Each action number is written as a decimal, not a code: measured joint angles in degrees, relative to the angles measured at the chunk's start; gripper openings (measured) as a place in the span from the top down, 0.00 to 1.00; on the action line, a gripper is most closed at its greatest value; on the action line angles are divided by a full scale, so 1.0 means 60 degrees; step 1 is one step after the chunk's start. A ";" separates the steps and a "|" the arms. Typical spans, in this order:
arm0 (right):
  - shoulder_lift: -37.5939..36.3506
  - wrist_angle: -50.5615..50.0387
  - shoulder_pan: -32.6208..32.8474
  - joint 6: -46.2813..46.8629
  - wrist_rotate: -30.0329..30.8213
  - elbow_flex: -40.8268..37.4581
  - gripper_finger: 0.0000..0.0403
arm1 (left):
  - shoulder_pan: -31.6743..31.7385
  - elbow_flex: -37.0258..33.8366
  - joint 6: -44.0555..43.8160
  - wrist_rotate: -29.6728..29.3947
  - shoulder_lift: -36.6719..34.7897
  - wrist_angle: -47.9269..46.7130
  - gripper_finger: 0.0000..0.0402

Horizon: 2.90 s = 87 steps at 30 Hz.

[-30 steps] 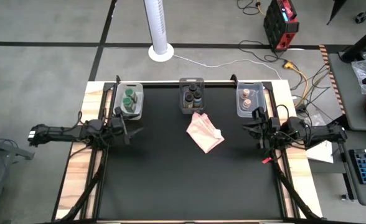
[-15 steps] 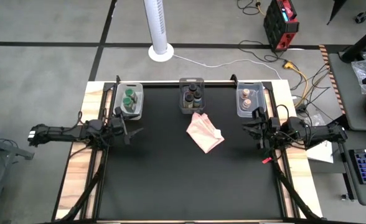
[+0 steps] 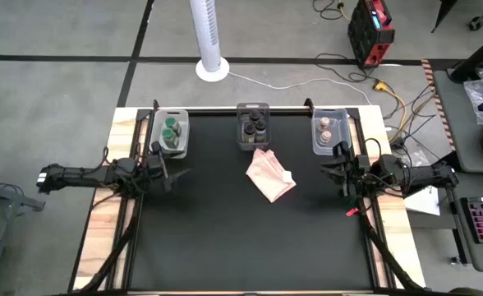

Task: Sort spices by type
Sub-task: Return to Home Position

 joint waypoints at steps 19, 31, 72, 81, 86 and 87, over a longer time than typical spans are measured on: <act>0.0000 0.0001 -0.0001 -0.0001 0.0000 0.0000 0.81 | 0.0002 0.0000 0.0000 -0.0001 0.0000 -0.0008 0.20; -0.0001 -0.0001 -0.0001 -0.0001 0.0000 0.0000 0.76 | 0.0004 0.0000 0.0000 0.0001 0.0000 -0.0012 0.20; 0.0001 0.0001 -0.0002 -0.0001 0.0000 0.0000 0.77 | 0.0004 0.0000 0.0000 0.0001 0.0000 -0.0012 0.20; 0.0003 0.0001 0.0000 -0.0001 -0.0001 0.0000 0.75 | 0.0004 0.0003 0.0000 0.0001 0.0000 -0.0012 0.20; 0.0002 0.0000 0.0000 -0.0001 0.0000 -0.0003 0.77 | 0.0004 0.0000 0.0000 0.0001 0.0000 -0.0012 0.20; 0.0003 0.0000 -0.0004 -0.0001 0.0000 0.0000 0.78 | 0.0004 0.0000 0.0000 0.0001 0.0000 -0.0012 0.20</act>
